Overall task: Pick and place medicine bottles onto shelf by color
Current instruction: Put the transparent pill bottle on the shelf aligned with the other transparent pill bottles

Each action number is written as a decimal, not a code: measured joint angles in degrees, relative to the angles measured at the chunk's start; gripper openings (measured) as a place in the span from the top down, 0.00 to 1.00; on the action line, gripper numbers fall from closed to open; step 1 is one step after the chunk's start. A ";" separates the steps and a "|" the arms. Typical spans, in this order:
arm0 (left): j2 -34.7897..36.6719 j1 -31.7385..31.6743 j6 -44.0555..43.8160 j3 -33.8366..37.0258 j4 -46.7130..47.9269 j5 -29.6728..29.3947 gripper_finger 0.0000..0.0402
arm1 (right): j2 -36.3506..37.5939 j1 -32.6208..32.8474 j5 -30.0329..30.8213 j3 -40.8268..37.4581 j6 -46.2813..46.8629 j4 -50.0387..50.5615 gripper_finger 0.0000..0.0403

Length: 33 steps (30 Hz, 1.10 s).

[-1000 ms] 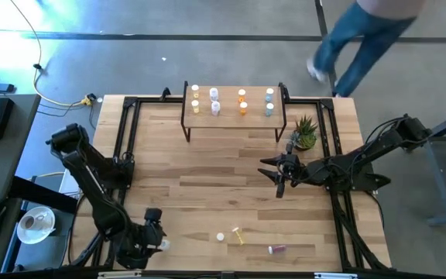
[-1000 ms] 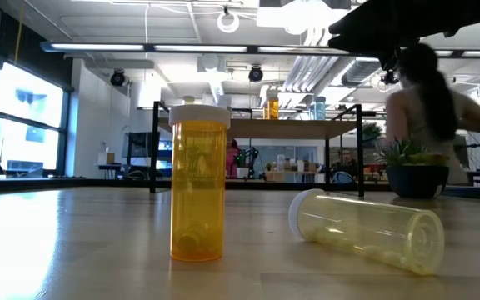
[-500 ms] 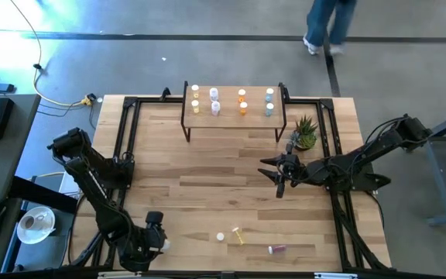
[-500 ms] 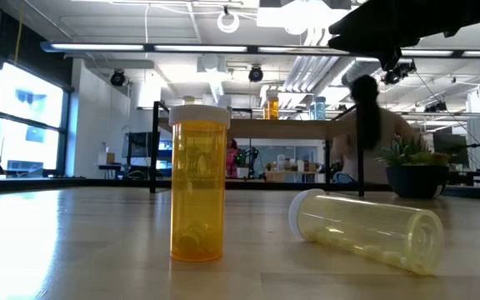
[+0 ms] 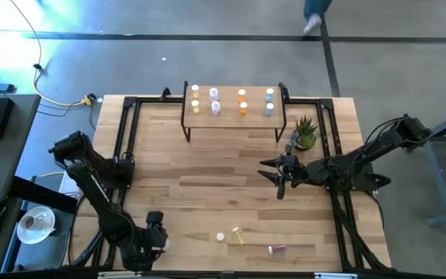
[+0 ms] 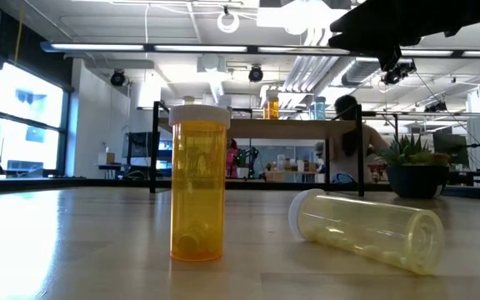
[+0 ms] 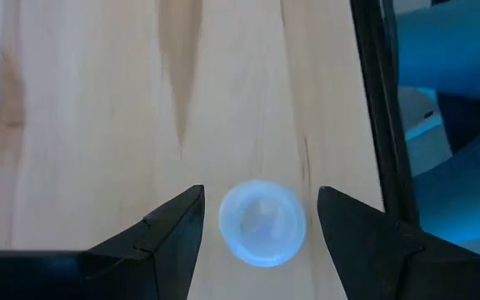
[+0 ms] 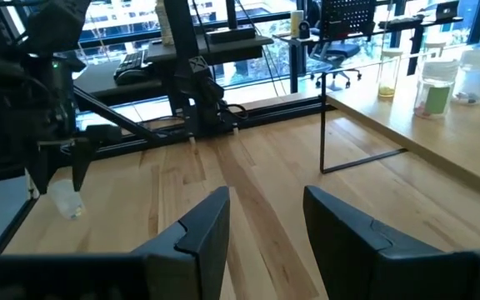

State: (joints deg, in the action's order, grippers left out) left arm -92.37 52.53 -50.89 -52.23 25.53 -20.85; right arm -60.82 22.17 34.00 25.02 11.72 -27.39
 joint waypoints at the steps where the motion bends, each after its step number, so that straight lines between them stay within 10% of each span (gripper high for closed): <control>1: -0.70 0.00 -0.38 0.00 -0.26 0.45 0.45 | 0.00 0.00 0.00 0.00 0.19 0.17 0.64; 23: -2.61 0.00 -2.06 0.00 -0.23 0.85 0.70 | 0.00 0.00 0.00 0.00 -0.03 0.19 0.64; 33: 0.74 -5.57 0.89 0.00 0.38 2.82 0.62 | 0.00 0.00 0.02 0.00 -0.15 1.55 0.64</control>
State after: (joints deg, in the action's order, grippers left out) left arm -91.62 46.97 -50.00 -52.23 25.91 -18.04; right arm -60.82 22.17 34.02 25.02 11.57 -25.84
